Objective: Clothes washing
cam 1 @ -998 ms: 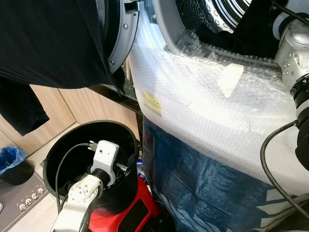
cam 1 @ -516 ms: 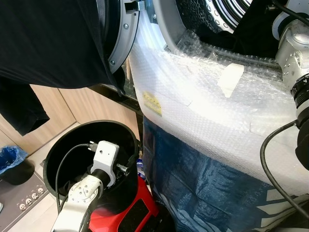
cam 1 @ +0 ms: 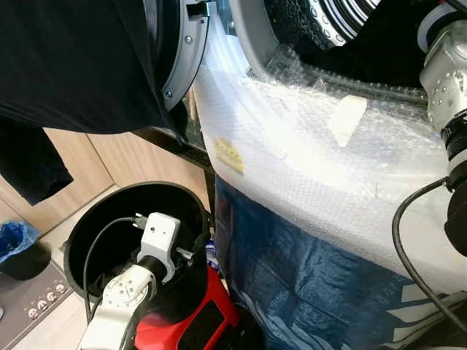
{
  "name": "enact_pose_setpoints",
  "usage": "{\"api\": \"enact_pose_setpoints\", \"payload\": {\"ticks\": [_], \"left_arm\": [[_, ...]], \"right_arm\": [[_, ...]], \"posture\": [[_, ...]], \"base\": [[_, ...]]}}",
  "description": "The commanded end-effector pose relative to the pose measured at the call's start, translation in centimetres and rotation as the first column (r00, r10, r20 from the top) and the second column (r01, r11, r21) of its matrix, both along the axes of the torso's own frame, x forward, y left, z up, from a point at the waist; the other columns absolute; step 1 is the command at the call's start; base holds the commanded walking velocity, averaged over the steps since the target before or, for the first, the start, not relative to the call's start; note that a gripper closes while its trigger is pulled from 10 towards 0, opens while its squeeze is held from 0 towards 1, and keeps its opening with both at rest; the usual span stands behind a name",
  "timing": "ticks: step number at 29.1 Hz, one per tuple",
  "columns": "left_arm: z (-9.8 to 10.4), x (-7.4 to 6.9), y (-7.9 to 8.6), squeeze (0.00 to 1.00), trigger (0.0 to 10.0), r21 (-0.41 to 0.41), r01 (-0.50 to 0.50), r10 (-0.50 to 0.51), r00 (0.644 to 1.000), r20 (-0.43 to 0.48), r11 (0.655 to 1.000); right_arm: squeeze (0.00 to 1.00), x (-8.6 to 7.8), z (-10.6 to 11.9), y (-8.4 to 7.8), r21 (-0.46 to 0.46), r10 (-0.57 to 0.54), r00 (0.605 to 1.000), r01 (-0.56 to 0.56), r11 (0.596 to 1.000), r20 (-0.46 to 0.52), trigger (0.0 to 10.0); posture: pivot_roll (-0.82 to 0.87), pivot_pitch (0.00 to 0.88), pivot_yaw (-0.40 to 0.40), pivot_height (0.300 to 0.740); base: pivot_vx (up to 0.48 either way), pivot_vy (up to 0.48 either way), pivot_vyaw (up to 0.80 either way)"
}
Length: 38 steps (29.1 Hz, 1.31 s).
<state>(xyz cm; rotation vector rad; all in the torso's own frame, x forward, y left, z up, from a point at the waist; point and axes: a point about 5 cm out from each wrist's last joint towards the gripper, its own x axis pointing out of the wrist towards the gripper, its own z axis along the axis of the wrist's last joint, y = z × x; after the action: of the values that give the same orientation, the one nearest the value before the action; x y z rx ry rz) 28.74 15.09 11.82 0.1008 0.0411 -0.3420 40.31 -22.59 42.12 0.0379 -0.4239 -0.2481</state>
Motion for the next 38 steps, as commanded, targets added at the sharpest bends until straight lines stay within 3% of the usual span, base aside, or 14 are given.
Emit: {"api": "enact_pose_setpoints", "payload": {"ticks": [1,7,10,12,13,15,19,23,32,33,34,35,36,38], "left_arm": [[-0.2,-0.2,0.3,0.00,10.0,0.003,-0.010,0.010,1.000,-0.012,1.000],[-0.3,-0.2,0.1,0.00,10.0,-0.002,-0.006,0.006,1.000,-0.016,1.000],[-0.2,-0.3,0.0,0.00,10.0,-0.005,-0.007,0.007,1.000,-0.017,1.000],[-0.2,-0.3,0.0,0.00,10.0,-0.006,-0.008,0.008,1.000,-0.017,1.000],[-0.3,-0.4,0.0,0.00,10.0,-0.007,-0.008,0.007,1.000,-0.018,1.000],[-0.3,-0.3,0.0,0.00,10.0,-0.008,-0.008,0.008,1.000,-0.018,1.000],[-0.3,-0.3,0.0,0.00,10.0,-0.010,-0.010,0.010,1.000,-0.017,1.000],[-0.2,-0.2,-0.1,0.00,10.0,-0.010,-0.009,0.009,1.000,-0.014,1.000],[0.0,0.0,0.0,0.00,10.0,-0.008,-0.005,0.005,1.000,-0.010,1.000],[0.0,0.0,0.1,0.00,10.0,-0.008,-0.005,0.005,1.000,-0.010,1.000],[0.0,0.1,0.0,0.00,10.0,-0.008,-0.005,0.005,1.000,-0.010,1.000],[0.0,0.1,0.0,0.00,10.0,-0.008,-0.005,0.005,1.000,-0.010,1.000],[0.0,0.1,0.0,0.00,10.0,-0.008,-0.005,0.005,1.000,-0.010,1.000],[0.0,0.1,-0.1,0.00,10.0,-0.009,-0.003,0.003,1.000,-0.009,1.000]], "right_arm": [[0.00,-0.5,1.0,0.2,0.016,0.001,0.999,-0.002,1.000,0.047,10.0],[0.00,-1.5,1.0,0.9,0.010,0.021,0.996,-0.022,1.000,0.083,10.0],[0.00,-3.7,0.6,2.0,0.009,0.040,0.992,-0.041,0.999,0.120,10.0],[0.00,-4.1,0.5,2.3,0.004,0.049,0.992,-0.050,0.999,0.120,10.0],[0.00,-5.2,0.0,3.0,-0.015,0.079,0.990,-0.078,0.997,0.120,10.0],[0.00,-5.8,-0.3,3.3,-0.023,0.088,0.989,-0.085,0.996,0.116,10.0],[0.00,-6.6,-2.1,3.7,-0.035,0.087,0.994,-0.084,0.996,0.070,10.0],[0.00,-7.3,-5.6,4.3,-0.030,0.106,0.993,-0.107,0.994,-0.045,10.0],[0.00,-8.8,-7.6,6.0,-0.084,0.177,0.979,-0.186,0.979,-0.097,10.0],[0.11,-9.1,-7.8,6.1,-0.092,0.186,0.978,-0.194,0.977,-0.095,10.0],[0.90,-9.3,-7.7,6.2,-0.076,0.200,0.977,-0.205,0.976,-0.073,10.0],[0.90,-9.3,-7.7,6.2,-0.076,0.200,0.977,-0.205,0.976,-0.073,10.0],[1.00,-9.4,-7.6,6.3,-0.072,0.204,0.977,-0.209,0.975,-0.063,10.0],[1.00,-9.8,-6.6,6.6,-0.082,0.217,0.976,-0.217,0.973,-0.007,10.0]], "posture": [[0.12,0.158,0.073,0.740],[0.11,0.162,0.069,0.740],[0.10,0.174,0.064,0.740],[0.09,0.175,0.064,0.740],[0.09,0.174,0.063,0.740],[0.09,0.175,0.062,0.740],[0.09,0.176,0.062,0.740],[0.09,0.173,0.062,0.740],[0.09,0.168,0.066,0.740],[0.09,0.167,0.067,0.740],[0.09,0.166,0.068,0.740],[0.09,0.166,0.068,0.740],[0.09,0.164,0.068,0.740],[0.09,0.164,0.069,0.740]], "base": [[0.000,0.000,0.00],[0.000,0.000,0.00],[0.000,0.000,0.00],[0.000,0.000,0.00],[0.000,0.000,0.00],[0.000,0.000,0.00],[0.000,0.000,0.00],[0.000,0.000,0.00],[0.000,0.000,0.00],[0.000,0.000,0.00],[0.000,0.000,0.00],[0.000,0.000,0.00],[0.000,0.000,0.00],[0.000,0.000,0.00]]}}
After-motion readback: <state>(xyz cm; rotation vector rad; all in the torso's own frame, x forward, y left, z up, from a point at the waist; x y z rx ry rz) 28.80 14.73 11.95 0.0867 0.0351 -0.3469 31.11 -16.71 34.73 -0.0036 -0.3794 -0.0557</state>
